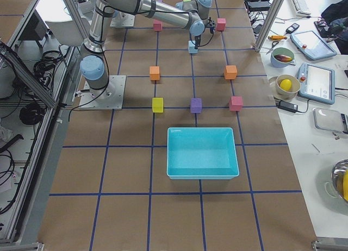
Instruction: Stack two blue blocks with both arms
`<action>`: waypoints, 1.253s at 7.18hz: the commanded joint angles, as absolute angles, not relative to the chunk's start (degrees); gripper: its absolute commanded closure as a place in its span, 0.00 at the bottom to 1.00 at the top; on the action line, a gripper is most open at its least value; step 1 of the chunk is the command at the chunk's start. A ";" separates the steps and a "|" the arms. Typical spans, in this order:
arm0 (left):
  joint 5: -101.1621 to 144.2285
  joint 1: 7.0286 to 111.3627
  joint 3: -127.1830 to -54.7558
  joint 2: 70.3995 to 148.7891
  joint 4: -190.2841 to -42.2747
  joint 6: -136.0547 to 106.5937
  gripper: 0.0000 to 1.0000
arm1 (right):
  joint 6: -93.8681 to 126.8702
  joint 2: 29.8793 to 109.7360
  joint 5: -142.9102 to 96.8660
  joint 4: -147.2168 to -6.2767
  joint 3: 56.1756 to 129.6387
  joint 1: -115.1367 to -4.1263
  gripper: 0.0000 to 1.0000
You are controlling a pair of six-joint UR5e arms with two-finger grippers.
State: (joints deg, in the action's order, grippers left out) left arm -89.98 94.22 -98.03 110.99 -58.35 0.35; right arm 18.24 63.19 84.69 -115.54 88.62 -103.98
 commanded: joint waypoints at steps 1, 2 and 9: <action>-89.74 97.46 -90.91 111.62 -66.40 -4.99 1.00 | 7.19 72.20 85.33 -108.40 89.73 -94.79 0.00; -89.39 99.47 -87.92 112.23 -68.79 -10.23 1.00 | 4.77 76.25 85.34 -104.19 91.22 -91.44 0.00; -85.16 111.88 -83.06 120.67 -67.85 -22.06 1.00 | -2.02 90.16 93.31 -91.25 94.48 -87.71 0.00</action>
State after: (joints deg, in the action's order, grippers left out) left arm -84.70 111.32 -82.80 119.94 -67.90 -21.85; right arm -2.07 88.71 90.28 -93.18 94.50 -87.54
